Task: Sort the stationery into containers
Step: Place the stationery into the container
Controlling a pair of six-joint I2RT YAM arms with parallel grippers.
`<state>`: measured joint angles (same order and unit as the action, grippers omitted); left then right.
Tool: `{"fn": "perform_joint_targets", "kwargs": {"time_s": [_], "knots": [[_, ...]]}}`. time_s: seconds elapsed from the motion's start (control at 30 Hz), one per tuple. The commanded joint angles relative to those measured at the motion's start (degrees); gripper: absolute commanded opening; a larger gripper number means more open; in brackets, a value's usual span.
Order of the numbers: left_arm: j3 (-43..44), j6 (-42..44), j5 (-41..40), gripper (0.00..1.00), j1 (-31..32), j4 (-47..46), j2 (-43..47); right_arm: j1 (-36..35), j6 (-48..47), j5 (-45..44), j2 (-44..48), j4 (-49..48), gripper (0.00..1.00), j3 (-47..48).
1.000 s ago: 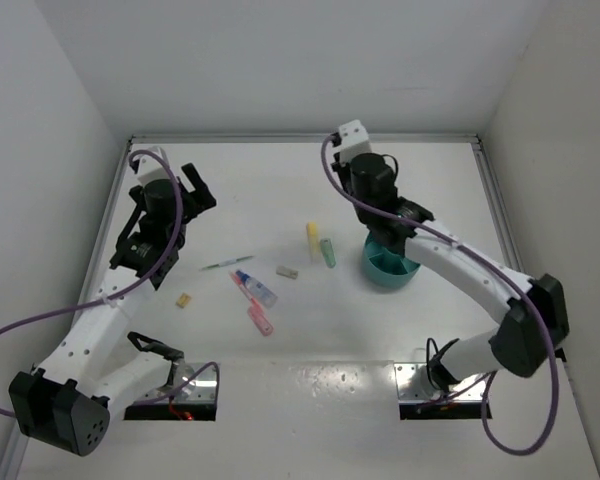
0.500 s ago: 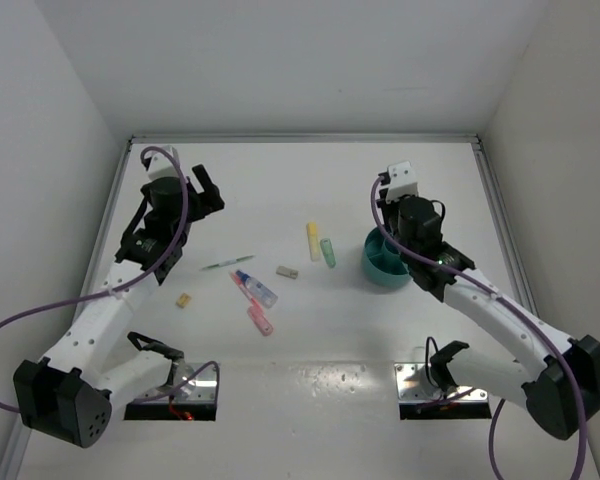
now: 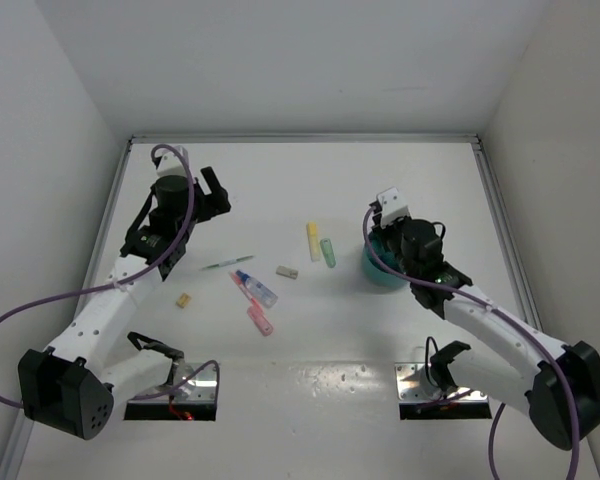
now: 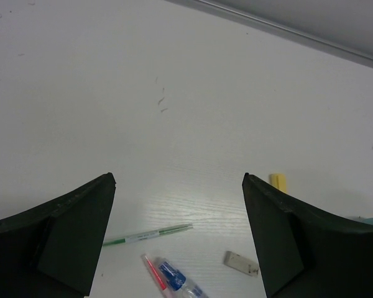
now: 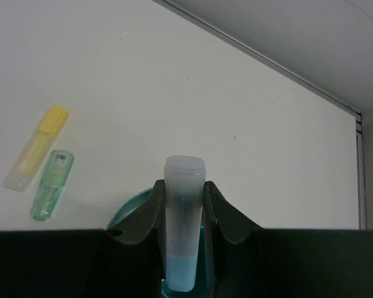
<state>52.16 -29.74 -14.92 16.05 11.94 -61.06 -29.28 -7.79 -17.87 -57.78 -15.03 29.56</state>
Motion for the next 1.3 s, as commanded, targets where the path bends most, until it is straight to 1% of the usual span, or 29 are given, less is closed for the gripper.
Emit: {"fn": "perform_joint_targets", "kwargs": {"time_s": [0.0, 0.07, 0.23, 0.4, 0.43, 0.47, 0.5, 0.53, 0.57, 0.6, 0.63, 0.67, 0.7, 0.77, 0.8, 0.83, 0.87, 0.9, 0.93, 0.97, 1.0, 1.03, 1.07, 1.1, 1.13, 1.17, 1.2, 1.23, 1.27], "knots": [[1.2, 0.6, 0.8, 0.89, -0.1, -2.4, -0.1, 0.3, -3.8, 0.2, -0.6, -9.7, 0.0, -2.3], [1.2, 0.6, 0.8, 0.89, -0.1, -2.4, -0.1, 0.8, -4.3, -0.3, -0.6, -10.8, 0.0, -3.9], [1.2, 0.6, 1.3, 0.89, -0.1, -2.4, -0.6, 1.3, -7.2, -0.9, -0.6, -17.6, 0.0, -9.6], [1.2, 0.6, 2.4, 0.88, -0.1, -2.4, -1.8, 2.5, -7.3, -0.9, 0.5, -16.0, 0.0, -10.1], [1.2, 0.6, 3.1, 0.88, -0.1, -2.4, -2.3, 2.5, -7.3, -0.2, 0.5, -14.2, 0.03, -9.4], [1.2, 0.6, 3.7, 0.88, -0.1, -2.4, -2.3, 2.5, -6.7, 0.5, 0.5, -13.2, 0.15, -8.5], [1.2, 1.2, 5.5, 0.86, -0.1, -2.9, -2.8, 2.5, -6.7, 0.5, 0.5, -12.3, 0.2, -7.8], [1.2, 1.2, 6.6, 0.82, 0.6, -2.9, -2.8, 2.5, -6.7, 1.0, 0.5, -11.1, 0.27, -7.8], [1.2, 2.4, 8.2, 0.75, 0.6, -3.6, -4.6, 2.5, -6.2, 1.0, 0.5, -11.1, 0.38, -7.2], [1.8, 2.4, 11.0, 0.66, 1.3, -3.6, -5.5, 2.5, -6.2, 1.6, 0.5, -10.0, 0.41, -6.6], [2.4, 3.1, 12.4, 0.43, 2.2, -3.6, -6.6, 2.5, -6.2, 1.6, 0.5, -9.2, 0.44, -6.6], [2.4, 4.2, 13.9, 0.36, 2.9, -3.6, -7.7, 2.5, -6.2, 1.6, 0.5, -9.2, 0.5, -6.0], [4.0, 4.8, 16.3, 0.33, 3.5, -3.6, -10.5, 2.5, -5.6, 1.6, 1.1, -8.4, 0.55, -5.3], [5.3, 5.7, 18.3, 0.34, 6.0, -3.1, -13.1, 2.5, -5.6, 1.6, 1.1, -7.7, 0.57, -4.6], [6.9, 6.5, 19.0, 0.38, 7.0, -2.4, -14.4, 2.5, -5.0, 1.6, 1.1, -7.7, 0.57, -3.9], [7.9, 6.5, 19.8, 0.51, 8.7, -2.4, -16.9, 2.5, -5.0, 1.6, 1.6, -7.0, 0.57, -3.9], [8.7, 7.1, 19.8, 0.55, 9.7, -1.8, -18.0, 2.5, -5.0, 1.6, 1.6, -6.2, 0.52, -2.2], [10.7, 7.1, 19.8, 0.59, 10.6, -1.0, -19.3, 2.5, -4.3, 0.8, 1.6, -5.5, 0.41, -1.4], [11.8, 7.1, 17.8, 0.62, 11.4, -1.0, -21.8, 2.5, -3.7, 0.3, 1.6, -4.8, 0.22, -0.5], [13.9, 6.1, 15.9, 0.62, 13.2, -0.3, -23.3, 2.5, -1.5, -1.0, 2.1, -2.7, 0.0, 2.0], [13.9, 5.2, 15.9, 0.6, 14.1, 0.6, -25.0, 2.5, -1.4, -1.0, 2.1, -0.7, 0.0, 3.7], [16.7, 4.2, 13.3, 0.52, 14.8, 1.3, -26.9, 2.5, 0.3, -1.0, 2.1, 1.1, 0.0, 5.3], [18.5, 3.0, 11.8, 0.3, 16.1, 3.7, -31.3, 2.5, 1.5, -1.9, 2.1, 3.8, 0.0, 8.2], [20.4, 0.8, 10.5, 0.24, 16.6, 5.0, -33.6, 2.5, 2.7, -2.8, 2.1, 5.3, 0.19, 9.7], [24.4, -0.1, 8.7, 0.24, 17.2, 6.3, -35.8, 2.5, 4.4, -2.8, 1.5, 7.2, 0.47, 11.4], [26.0, -0.9, 7.7, 0.27, 18.3, 7.4, -37.9, 2.5, 4.5, -2.8, -0.4, 9.3, 0.71, 15.2], [27.8, -1.5, 6.6, 0.39, 18.9, 9.3, -41.6, 2.5, 5.3, -2.8, -1.8, 15.1, 0.85, 17.4], [31.7, -1.6, 5.3, 0.54, 19.6, 10.4, -43.4, 3.0, 6.0, -3.7, -3.0, 17.2, 0.76, 19.3], [33.9, -1.6, 2.6, 0.66, 21.4, 11.7, -45.4, 3.0, 6.0, -4.6, -4.7, 18.1, 0.36, 20.4]]}}
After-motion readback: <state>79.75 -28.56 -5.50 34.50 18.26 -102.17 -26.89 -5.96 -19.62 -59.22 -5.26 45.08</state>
